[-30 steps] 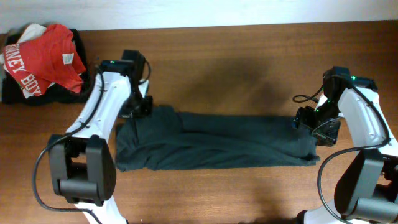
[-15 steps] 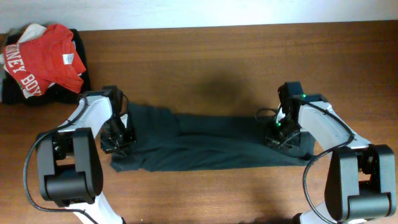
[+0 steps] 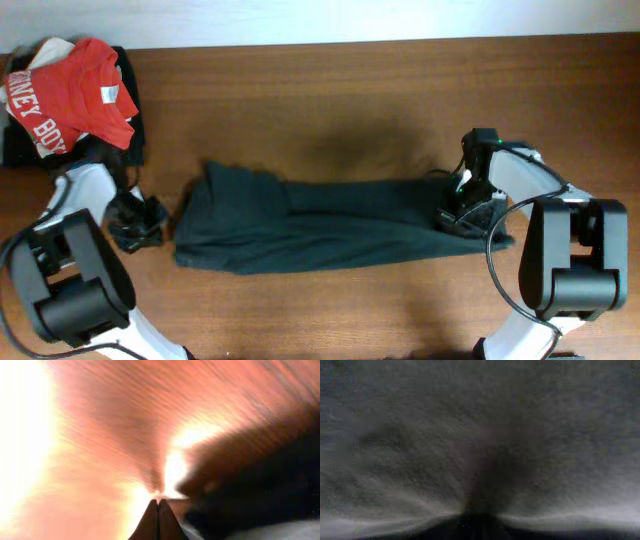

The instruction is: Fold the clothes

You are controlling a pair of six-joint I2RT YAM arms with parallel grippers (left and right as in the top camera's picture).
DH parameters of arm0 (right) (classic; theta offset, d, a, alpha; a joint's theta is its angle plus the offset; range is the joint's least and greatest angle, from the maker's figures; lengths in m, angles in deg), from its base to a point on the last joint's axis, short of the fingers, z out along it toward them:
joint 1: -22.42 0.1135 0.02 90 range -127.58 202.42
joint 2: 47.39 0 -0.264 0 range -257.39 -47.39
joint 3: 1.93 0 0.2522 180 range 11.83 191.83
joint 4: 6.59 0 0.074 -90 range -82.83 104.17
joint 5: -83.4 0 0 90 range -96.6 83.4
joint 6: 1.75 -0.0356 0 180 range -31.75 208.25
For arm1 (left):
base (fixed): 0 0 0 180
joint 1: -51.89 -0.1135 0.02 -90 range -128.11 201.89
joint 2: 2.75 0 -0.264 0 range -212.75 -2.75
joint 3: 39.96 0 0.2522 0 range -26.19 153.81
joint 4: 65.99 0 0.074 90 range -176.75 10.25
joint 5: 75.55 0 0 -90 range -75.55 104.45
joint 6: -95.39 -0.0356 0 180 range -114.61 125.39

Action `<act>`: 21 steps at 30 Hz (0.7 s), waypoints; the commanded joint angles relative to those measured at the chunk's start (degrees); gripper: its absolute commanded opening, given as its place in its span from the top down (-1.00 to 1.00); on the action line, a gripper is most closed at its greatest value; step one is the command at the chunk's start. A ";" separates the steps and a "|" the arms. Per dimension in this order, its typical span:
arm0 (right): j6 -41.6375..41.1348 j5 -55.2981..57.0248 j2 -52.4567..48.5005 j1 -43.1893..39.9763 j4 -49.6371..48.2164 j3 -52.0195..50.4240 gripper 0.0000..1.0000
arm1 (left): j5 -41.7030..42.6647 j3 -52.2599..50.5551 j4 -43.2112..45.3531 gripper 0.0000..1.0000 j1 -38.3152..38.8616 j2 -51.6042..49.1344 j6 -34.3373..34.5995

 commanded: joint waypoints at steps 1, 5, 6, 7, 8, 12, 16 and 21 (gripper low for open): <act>0.24 6.05 -0.79 -0.90 9.38 13.03 0.92 | -2.62 9.86 -7.08 0.99 -0.70 0.46 0.98; 7.76 5.09 -0.72 -0.87 23.63 33.88 -0.55 | 5.01 21.90 -15.98 0.99 2.84 6.86 0.24; 7.76 3.41 -0.85 -0.85 23.63 33.48 -0.49 | 7.54 21.90 -15.91 0.99 6.16 7.65 -4.28; 7.76 3.04 -0.98 -0.57 23.23 32.48 -0.38 | 7.43 21.24 -15.15 0.97 9.35 7.28 -5.18; 7.76 3.04 -1.03 -0.04 22.64 31.06 -0.33 | 7.43 19.28 -12.92 0.84 13.27 6.56 -5.57; 9.14 3.08 -1.07 1.44 21.84 27.71 -0.31 | 5.01 10.49 -2.43 0.18 20.55 1.25 -5.57; 9.25 3.06 -1.07 1.42 19.96 25.40 -0.30 | 5.01 9.18 0.81 0.21 20.55 -6.32 -8.85; 9.25 3.08 -1.07 1.42 19.91 25.27 -0.29 | 4.09 9.27 -1.25 0.99 20.20 -5.03 -9.20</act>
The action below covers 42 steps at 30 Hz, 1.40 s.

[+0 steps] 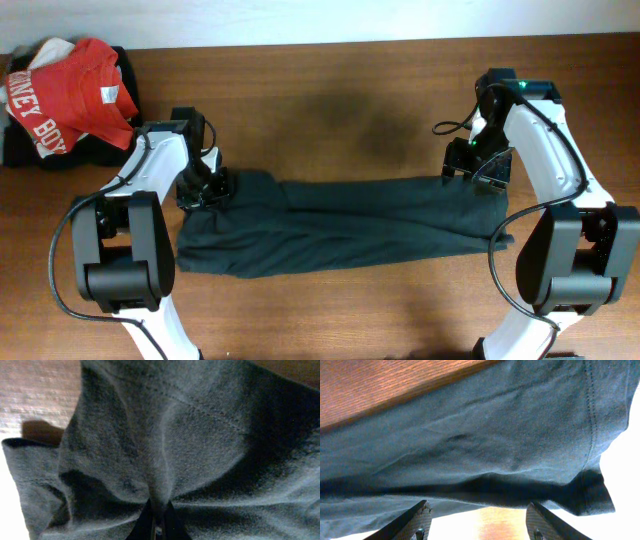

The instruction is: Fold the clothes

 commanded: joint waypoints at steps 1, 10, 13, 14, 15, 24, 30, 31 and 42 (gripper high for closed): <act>0.52 -0.28 0.26 0.33 -0.02 -0.42 -0.29 | -2.86 -0.57 -2.36 0.99 -0.42 1.68 -0.72; 0.50 -0.33 0.26 0.33 -5.60 -9.16 -0.18 | -6.32 -0.57 -14.38 0.99 -0.46 8.26 0.24; 0.52 -0.31 0.26 0.35 -4.92 -10.12 0.26 | -6.51 -0.59 -19.10 0.89 -0.46 8.26 0.83; 0.52 -0.33 0.26 0.33 -5.64 -11.08 0.40 | -6.54 -0.61 -19.78 0.89 -0.46 8.26 1.97; 0.50 -0.35 0.22 0.33 -6.49 -12.24 0.51 | -6.54 -0.72 -19.78 0.90 -0.44 8.24 3.13; -3.21 -1.88 0.20 0.33 -17.88 -21.99 0.74 | -9.40 -14.58 -13.25 0.90 -0.39 8.24 9.97; -5.90 -0.39 0.20 0.22 -21.49 -23.10 0.75 | -9.25 -17.73 -6.82 -0.74 -0.39 8.24 11.82; -7.41 0.94 0.20 0.20 -21.46 -23.10 0.77 | -9.27 -17.73 -6.25 -0.98 -0.39 8.24 11.82; -9.75 2.21 0.22 -25.35 -19.41 -23.10 0.92 | -7.61 -16.94 19.85 -0.93 -0.46 8.24 8.20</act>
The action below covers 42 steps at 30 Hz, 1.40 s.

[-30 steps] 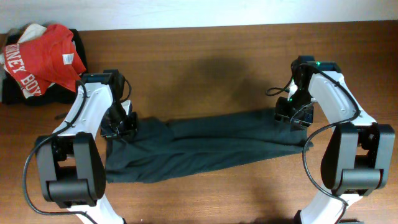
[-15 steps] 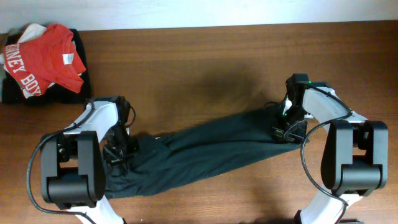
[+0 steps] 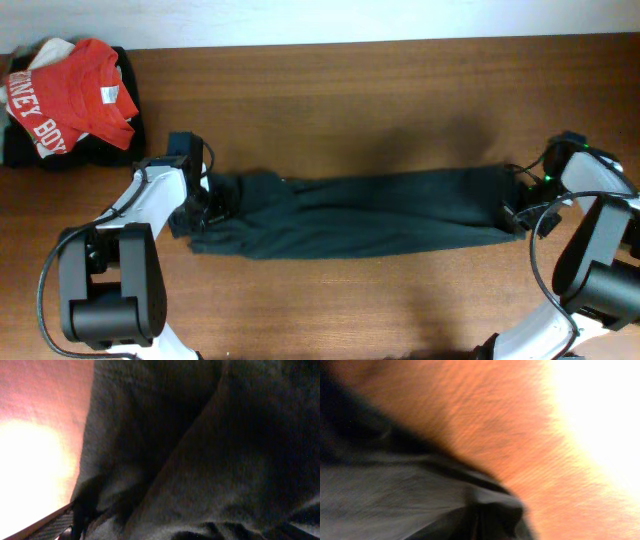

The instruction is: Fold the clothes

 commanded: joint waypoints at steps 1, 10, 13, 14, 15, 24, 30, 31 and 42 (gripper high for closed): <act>0.44 1.07 0.24 -3.43 1.64 -0.20 0.92 | -4.11 2.60 4.02 -0.98 -0.17 -2.19 -2.03; 3.32 6.14 12.04 -3.65 11.54 9.49 -0.97 | -11.04 34.60 -26.67 -0.99 -2.49 -2.21 -1.79; 7.23 4.15 8.74 -3.54 2.58 4.48 -0.97 | -1.60 32.87 -29.18 -0.98 -2.45 -2.21 -1.79; 11.13 -0.46 8.48 -3.54 -1.46 2.51 -0.97 | -1.05 32.11 -28.89 -0.98 -2.14 -2.29 -1.79; 13.55 -3.32 8.48 -3.54 -3.56 1.36 -0.98 | -1.07 31.54 -28.74 -0.98 -1.77 -2.29 -1.81; 18.01 -12.61 8.46 -2.12 -11.65 -10.29 -0.97 | -0.83 28.24 -28.28 -0.99 -1.22 -2.34 -1.79; 17.79 -12.50 8.46 5.90 -13.38 -12.31 -0.90 | -0.22 28.24 -27.65 -0.98 -0.90 -2.34 -1.79; 17.79 -12.50 8.46 5.90 -13.20 -12.31 -0.55 | -0.24 28.24 -27.50 -0.99 -0.90 -2.34 -1.79; 8.70 1.64 10.54 11.89 9.01 12.24 0.92 | -0.22 28.24 -27.12 -0.99 -0.90 -2.34 -1.79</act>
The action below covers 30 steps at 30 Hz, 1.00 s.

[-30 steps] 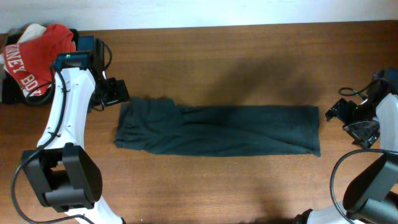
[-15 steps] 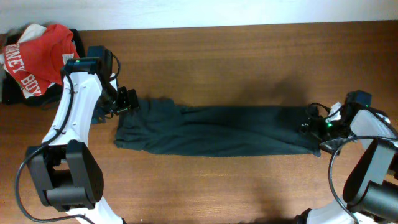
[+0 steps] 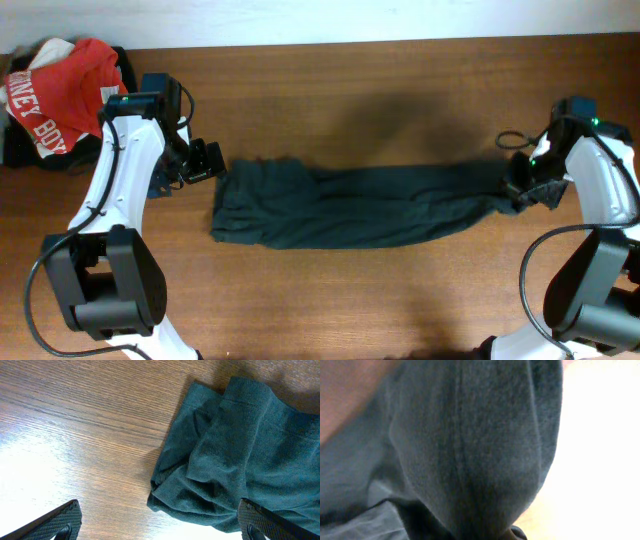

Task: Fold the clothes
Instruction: 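Fold the right end of the strip leftward with the right gripper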

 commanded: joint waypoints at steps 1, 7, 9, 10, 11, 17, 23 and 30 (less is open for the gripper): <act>-0.92 1.60 2.05 9.31 1.25 2.01 0.92 | 0.66 -0.26 0.59 -0.98 0.28 0.09 -0.28; -2.14 1.42 1.46 34.40 -3.28 1.70 0.92 | 0.66 -0.26 0.61 -0.99 0.28 0.09 -0.28; -0.66 1.38 0.22 38.88 -4.17 1.49 0.92 | 0.66 -0.26 0.59 -0.98 0.28 0.09 -0.28; -0.68 1.16 -0.13 41.20 -4.37 1.49 0.92 | 0.66 -0.28 0.59 -0.98 0.28 0.09 -0.28; -0.68 0.98 -0.13 42.91 -5.11 1.49 0.87 | 0.66 -0.28 0.59 -0.99 0.28 0.09 -0.28; -0.94 -3.26 -1.16 44.85 -9.01 0.83 -0.37 | 0.63 -0.31 0.59 -0.98 0.28 0.09 -0.28; -0.87 -3.19 -1.09 40.22 -7.72 3.23 -0.35 | 0.70 -0.31 0.55 -0.99 0.28 0.07 -0.28; -0.92 -20.50 -6.91 40.98 -24.52 -10.54 0.92 | 1.97 -4.09 2.47 -0.98 0.28 0.02 -0.28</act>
